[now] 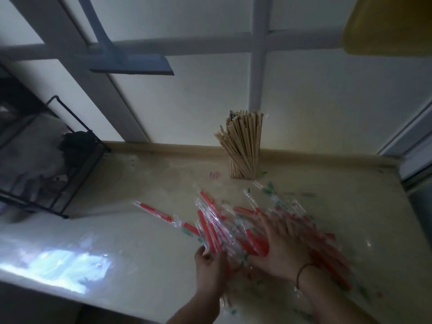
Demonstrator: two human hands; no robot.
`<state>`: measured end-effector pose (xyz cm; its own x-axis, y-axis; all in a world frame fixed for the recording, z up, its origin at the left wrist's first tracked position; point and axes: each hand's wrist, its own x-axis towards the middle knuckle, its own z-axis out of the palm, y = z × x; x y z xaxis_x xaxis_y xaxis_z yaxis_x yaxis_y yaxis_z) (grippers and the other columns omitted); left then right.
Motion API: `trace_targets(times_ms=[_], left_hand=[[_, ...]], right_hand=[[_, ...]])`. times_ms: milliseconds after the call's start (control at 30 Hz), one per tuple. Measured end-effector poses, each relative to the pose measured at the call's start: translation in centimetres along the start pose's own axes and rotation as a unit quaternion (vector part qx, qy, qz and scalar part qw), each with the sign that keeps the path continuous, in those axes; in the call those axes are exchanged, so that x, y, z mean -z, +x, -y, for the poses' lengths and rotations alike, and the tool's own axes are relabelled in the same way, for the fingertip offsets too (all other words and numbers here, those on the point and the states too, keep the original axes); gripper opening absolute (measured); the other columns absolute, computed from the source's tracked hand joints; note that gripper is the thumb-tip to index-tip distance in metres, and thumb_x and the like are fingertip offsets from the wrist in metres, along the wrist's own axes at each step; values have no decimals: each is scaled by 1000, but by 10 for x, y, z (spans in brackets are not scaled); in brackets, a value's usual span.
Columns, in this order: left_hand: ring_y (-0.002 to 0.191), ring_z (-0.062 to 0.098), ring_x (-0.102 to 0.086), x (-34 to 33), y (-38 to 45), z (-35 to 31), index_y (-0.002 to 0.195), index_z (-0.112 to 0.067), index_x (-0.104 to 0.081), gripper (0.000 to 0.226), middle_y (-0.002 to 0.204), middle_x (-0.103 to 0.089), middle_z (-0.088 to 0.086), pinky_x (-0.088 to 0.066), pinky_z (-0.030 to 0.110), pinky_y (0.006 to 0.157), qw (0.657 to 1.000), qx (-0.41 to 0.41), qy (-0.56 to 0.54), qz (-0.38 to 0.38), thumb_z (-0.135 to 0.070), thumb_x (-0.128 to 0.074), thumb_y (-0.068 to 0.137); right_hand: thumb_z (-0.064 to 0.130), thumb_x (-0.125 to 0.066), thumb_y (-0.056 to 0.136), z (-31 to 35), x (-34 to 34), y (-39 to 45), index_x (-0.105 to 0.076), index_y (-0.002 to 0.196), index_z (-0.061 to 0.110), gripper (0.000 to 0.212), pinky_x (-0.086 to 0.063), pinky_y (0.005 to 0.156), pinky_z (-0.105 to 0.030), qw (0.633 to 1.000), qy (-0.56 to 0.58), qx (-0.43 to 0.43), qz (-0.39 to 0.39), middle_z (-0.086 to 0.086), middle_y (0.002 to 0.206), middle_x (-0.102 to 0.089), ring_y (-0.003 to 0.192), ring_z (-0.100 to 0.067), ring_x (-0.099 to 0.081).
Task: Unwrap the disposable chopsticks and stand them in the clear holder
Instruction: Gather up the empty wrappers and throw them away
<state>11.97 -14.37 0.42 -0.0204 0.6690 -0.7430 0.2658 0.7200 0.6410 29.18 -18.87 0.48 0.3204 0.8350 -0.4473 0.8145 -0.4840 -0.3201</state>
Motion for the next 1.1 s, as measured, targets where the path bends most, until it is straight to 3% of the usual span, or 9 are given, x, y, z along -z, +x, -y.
trace_targets(times_ms=[167, 367, 500, 633, 833, 900, 967, 1033, 1100], left_hand=[[68, 22, -60, -8, -3, -6, 117, -17, -58, 38, 92, -66, 13, -54, 36, 68, 989, 58, -113, 72, -45, -55, 91], [73, 24, -69, 0, -4, -3, 99, -5, -71, 40, 84, -75, 12, -58, 39, 74, 994, 18, -70, 86, -35, -44, 102], [71, 8, -71, 21, 7, 22, 90, -22, -70, 13, 89, -75, 7, -58, 27, 70, 987, -136, 80, 31, -18, -59, 96], [87, 7, -65, 34, 30, 57, 99, -34, -65, 30, 103, -65, -13, -49, 12, 75, 858, -373, 350, 46, -30, -65, 69], [80, 14, -58, 33, 48, 49, 102, -33, -58, 46, 91, -63, -12, -51, 24, 64, 681, -521, 510, 60, -27, -72, 59], [72, 15, -56, 40, 53, 44, 88, -31, -62, 24, 77, -58, -14, -46, 24, 58, 629, -541, 555, 58, -33, -70, 65], [68, 12, -56, 52, 60, 40, 81, -31, -64, 11, 72, -56, -14, -44, 23, 57, 602, -538, 585, 81, -34, -62, 71], [72, 12, -59, 69, 66, 38, 86, -30, -65, 14, 77, -60, -13, -47, 22, 59, 636, -502, 574, 117, -30, -57, 74], [79, 12, -63, 87, 65, 33, 92, -28, -66, 18, 85, -66, -10, -51, 25, 67, 728, -423, 527, 116, -23, -53, 80]], right_hand=[[96, -40, 57, 20, -15, 9, 28, 145, 37, 126, 3, 117, -61, 998, 31, -18, 57, 3, 161, 20, 147, -33, 20], [70, -59, 75, 41, -39, 20, 26, 148, 26, 119, -1, 116, -63, 998, -41, -25, 30, -11, 162, 5, 148, -39, 8], [62, -59, 80, 41, -37, 24, 10, 152, 21, 108, -8, 115, -61, 996, -83, 4, -43, -7, 157, -18, 143, -33, -15], [49, -59, 83, 41, -24, 32, -11, 152, 18, 89, -15, 115, -58, 992, -114, 25, -55, -3, 144, -44, 133, -28, -33], [41, -58, 83, 48, 1, 41, -40, 138, 37, 58, -4, 118, -55, 993, -67, 61, -70, 10, 122, -63, 129, -20, -43], [39, -59, 80, 49, 12, 40, -55, 122, 35, 43, -21, 116, -46, 993, -31, 81, -83, 8, 107, -67, 114, -20, -55], [31, -63, 76, 52, 25, 36, -63, 101, 27, 25, -43, 92, -31, 990, 49, 108, -81, 8, 85, -65, 92, -18, -61], [24, -65, 74, 56, 38, 32, -60, 85, 22, 12, -43, 66, -26, 984, 104, 126, -67, 6, 75, -59, 78, -17, -58], [21, -68, 73, 60, 52, 33, -59, 82, 18, 14, -42, 58, -26, 979, 135, 135, -68, 2, 76, -61, 72, -17, -58]])
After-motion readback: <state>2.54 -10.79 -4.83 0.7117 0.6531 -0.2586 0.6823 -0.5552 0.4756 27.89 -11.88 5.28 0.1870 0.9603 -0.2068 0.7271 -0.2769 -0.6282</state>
